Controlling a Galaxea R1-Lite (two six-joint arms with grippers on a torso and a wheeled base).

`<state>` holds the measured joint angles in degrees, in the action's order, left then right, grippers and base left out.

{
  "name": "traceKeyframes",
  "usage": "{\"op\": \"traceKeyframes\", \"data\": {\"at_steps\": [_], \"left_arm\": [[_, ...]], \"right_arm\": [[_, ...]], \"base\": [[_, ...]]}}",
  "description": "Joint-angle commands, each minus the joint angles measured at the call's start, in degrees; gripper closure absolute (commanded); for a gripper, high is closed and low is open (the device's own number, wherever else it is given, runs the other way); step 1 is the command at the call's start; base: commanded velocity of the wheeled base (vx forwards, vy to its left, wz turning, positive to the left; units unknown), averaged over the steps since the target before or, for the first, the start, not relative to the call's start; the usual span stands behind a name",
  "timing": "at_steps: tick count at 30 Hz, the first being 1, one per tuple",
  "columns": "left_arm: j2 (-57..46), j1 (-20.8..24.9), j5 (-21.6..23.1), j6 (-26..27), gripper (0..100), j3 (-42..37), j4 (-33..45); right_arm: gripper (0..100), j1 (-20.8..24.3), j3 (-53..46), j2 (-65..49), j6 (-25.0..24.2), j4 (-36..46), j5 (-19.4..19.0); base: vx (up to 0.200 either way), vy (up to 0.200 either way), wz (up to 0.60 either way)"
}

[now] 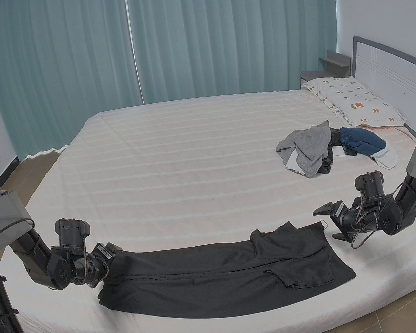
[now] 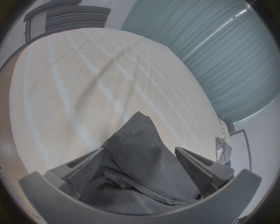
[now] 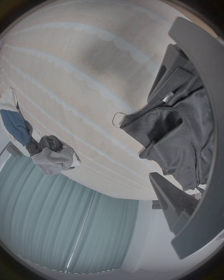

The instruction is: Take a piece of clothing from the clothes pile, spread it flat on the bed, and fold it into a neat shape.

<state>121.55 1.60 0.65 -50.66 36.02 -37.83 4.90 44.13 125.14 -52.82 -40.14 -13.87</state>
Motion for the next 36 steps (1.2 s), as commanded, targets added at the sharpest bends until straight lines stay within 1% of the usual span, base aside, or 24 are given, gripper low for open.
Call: {"op": "traceKeyframes", "data": {"at_steps": [1,4,7,9,10,11,12,14,15,16,18,20,22,23,25,29,36], "left_arm": [[-0.4,-3.2,0.1,0.7,0,0.6,0.1],[-1.2,-4.3,0.9,1.3,0,0.7,0.1],[-3.7,-5.9,6.0,2.6,0,-0.1,0.1],[-4.5,-6.7,10.5,4.0,0,-0.4,0.2],[-4.5,-6.8,11.3,4.3,0,-0.4,0.2],[-4.1,-7.1,14.4,6.4,0,-0.5,0.2],[-4.0,-7.2,14.8,7.0,0,-0.5,0.2],[-3.4,-7.5,16.8,11.9,0,-0.5,0.6],[-3.1,-7.5,17.0,13.0,0,-0.5,0.7],[-2.2,-7.4,17.5,16.9,0,-0.4,1.5],[-1.1,-7.4,18.0,20.9,0,-0.1,2.0],[0.2,-7.4,18.3,24.3,0,0.2,1.8],[0.4,-7.4,18.4,24.9,0,0.2,1.7],[1.4,-7.4,20.1,28.5,0,0.1,1.7],[2.0,-7.1,21.0,30.9,0,-0.3,1.6],[3.5,-6.3,21.1,32.5,0,-0.6,1.4],[5.4,-5.7,20.0,32.7,0,0.1,0.3]], "right_arm": [[0,-0.1,-0.2,-0.2,0.0,0.0,0.0],[0,-0.2,-0.3,-0.2,0.0,0.0,0.0],[0,-0.2,-0.2,-0.2,0.0,0.0,0.0],[0,-0.2,-0.3,-0.2,0.0,0.0,0.0],[0,-0.2,-0.3,-0.2,0.0,0.0,0.0],[0,-0.2,-0.3,-0.2,0.0,0.0,0.0],[0,-0.2,-0.3,-0.2,0.0,0.0,0.0],[0,-0.2,-0.3,-0.2,0.0,0.0,0.0],[0,-0.2,-0.3,-0.2,0.0,0.0,0.0],[0,-0.2,-0.3,-0.2,0.0,0.0,0.0],[0,-0.2,-0.3,-0.2,0.1,0.0,0.0],[0,-0.2,-0.3,-0.2,0.1,0.0,0.0],[0,-0.2,-0.3,-0.2,0.1,0.0,0.0],[0,-0.2,-0.3,-0.2,0.1,0.0,0.0],[0,-0.2,-0.3,-0.2,0.1,0.0,0.0],[0,-0.2,-0.3,-0.2,0.1,0.0,0.0],[0,0.1,-0.5,-0.2,0.4,0.0,0.0]], "base": [[0.0,0.0,0.0],[0.0,0.0,0.0],[0.0,0.0,0.0],[0.0,0.0,0.0],[0.0,0.0,0.0],[0.0,0.0,0.0],[0.0,0.0,0.0],[0.0,0.0,0.0],[0.0,0.0,0.0],[0.0,0.0,0.0],[0.0,0.0,0.0],[0.0,0.0,0.0],[0.0,0.0,0.0],[0.0,0.0,0.0],[0.0,0.0,0.0],[0.0,0.0,0.0],[0.0,0.0,0.0]]}}
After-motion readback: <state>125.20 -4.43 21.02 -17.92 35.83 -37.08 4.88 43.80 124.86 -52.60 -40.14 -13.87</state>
